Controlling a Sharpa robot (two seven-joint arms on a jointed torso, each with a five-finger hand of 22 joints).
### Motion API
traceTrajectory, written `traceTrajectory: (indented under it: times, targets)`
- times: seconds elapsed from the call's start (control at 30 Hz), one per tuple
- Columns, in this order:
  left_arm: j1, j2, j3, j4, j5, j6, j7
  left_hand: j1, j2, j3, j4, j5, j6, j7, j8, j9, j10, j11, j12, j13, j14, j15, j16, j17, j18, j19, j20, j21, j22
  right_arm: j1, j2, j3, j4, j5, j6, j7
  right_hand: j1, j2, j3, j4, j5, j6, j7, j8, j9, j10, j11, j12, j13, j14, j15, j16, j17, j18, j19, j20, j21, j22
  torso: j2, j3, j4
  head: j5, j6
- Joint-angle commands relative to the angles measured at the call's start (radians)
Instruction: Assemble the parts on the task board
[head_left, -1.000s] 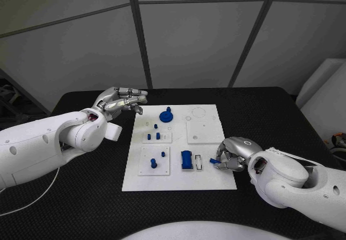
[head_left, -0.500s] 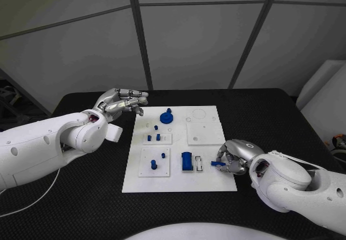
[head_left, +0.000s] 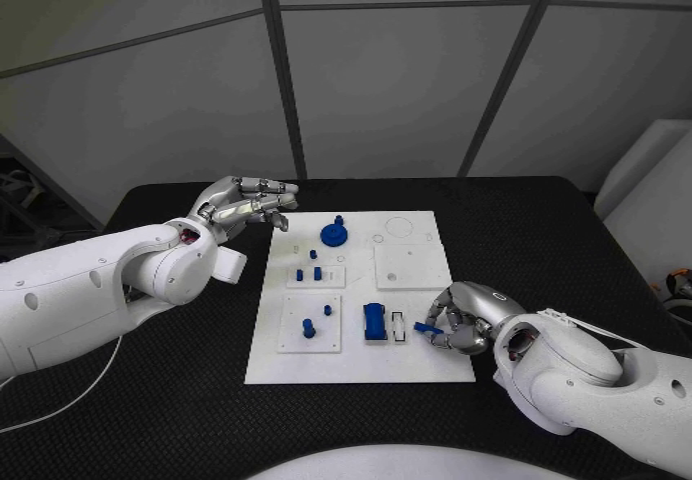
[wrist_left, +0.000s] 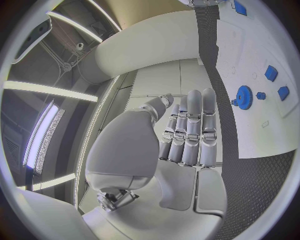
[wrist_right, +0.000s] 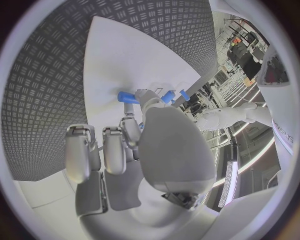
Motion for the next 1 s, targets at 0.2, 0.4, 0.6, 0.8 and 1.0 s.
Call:
traceTrajectory:
  times: [0.2,0.4,0.6,0.8,1.0]
  targets:
    - [0.001,0.002,0.001,0.002,0.002,0.009,0.001,0.001,0.013,-0.003,-0.003,-0.001,-0.009,-0.001,0.003,0.000,-0.007,-0.001,0.004,0.002,0.003,0.000,-0.003,-0.001,-0.002,0.005,0.005,-0.005,-0.001,0.002,0.024,0.000,-0.007,0.069,-0.070,0.013,-0.039,-0.008,0.030,0.006,0.010,0.006,-0.009,0.016,0.020,0.015,-0.003,0.008,0.005,0.075,-0.008,0.001,0.128,-0.009,0.068,-0.009,0.006,0.226,0.000,0.0006,-0.0006,0.002,-0.001]
    - [0.001,0.002,0.001,0.002,0.002,0.011,0.000,0.001,0.013,-0.003,-0.003,-0.001,-0.009,-0.001,0.003,0.000,-0.007,-0.001,0.004,0.002,0.003,0.000,-0.003,-0.001,-0.002,0.005,0.005,-0.005,-0.001,0.002,0.038,0.001,-0.016,0.081,-0.091,0.014,-0.091,-0.012,0.048,0.032,0.018,0.008,-0.015,0.026,0.031,0.021,-0.007,0.014,0.009,0.076,-0.011,0.004,0.133,-0.011,0.071,-0.011,0.009,0.230,0.000,0.0004,0.0003,0.004,-0.002]
    - [0.001,0.003,0.001,0.001,0.002,0.012,0.000,0.001,0.013,-0.003,-0.003,-0.001,-0.009,-0.001,0.003,0.000,-0.007,-0.001,0.004,0.002,0.003,0.000,-0.003,-0.001,-0.002,0.005,0.005,-0.005,-0.001,0.002,0.062,0.001,-0.031,0.105,-0.069,0.019,-0.118,-0.014,0.055,0.046,0.016,0.009,-0.017,0.032,0.039,0.024,-0.008,0.016,0.012,0.076,-0.013,0.005,0.134,-0.011,0.072,-0.013,0.010,0.231,0.001,0.0001,-0.0006,0.005,-0.002]
    - [0.001,0.003,0.001,0.002,0.002,0.013,-0.002,0.001,0.013,-0.003,-0.003,-0.001,-0.009,-0.001,0.003,0.000,-0.007,-0.001,0.004,0.002,0.003,0.000,-0.003,-0.001,-0.002,0.005,0.005,-0.005,-0.001,0.002,0.084,0.001,-0.045,0.119,-0.045,0.021,-0.135,-0.016,0.055,0.054,0.020,0.008,-0.017,0.034,0.043,0.025,-0.008,0.016,0.012,0.076,-0.013,0.004,0.133,-0.011,0.072,-0.014,0.009,0.231,0.001,0.0000,0.0002,0.006,-0.003]
    - [0.001,0.002,0.001,0.003,0.002,0.014,-0.004,0.001,0.014,-0.003,-0.003,-0.001,-0.010,-0.001,0.003,0.000,-0.009,-0.001,0.005,0.002,0.003,0.000,-0.004,-0.002,-0.002,0.005,0.005,-0.006,-0.002,0.002,0.103,0.001,-0.056,0.128,-0.026,0.023,-0.160,-0.019,0.047,0.060,0.065,0.007,-0.018,0.041,0.053,0.027,-0.009,0.018,0.015,0.076,-0.014,0.005,0.134,-0.011,0.072,-0.015,0.009,0.231,0.000,-0.0002,-0.0003,0.009,-0.006]
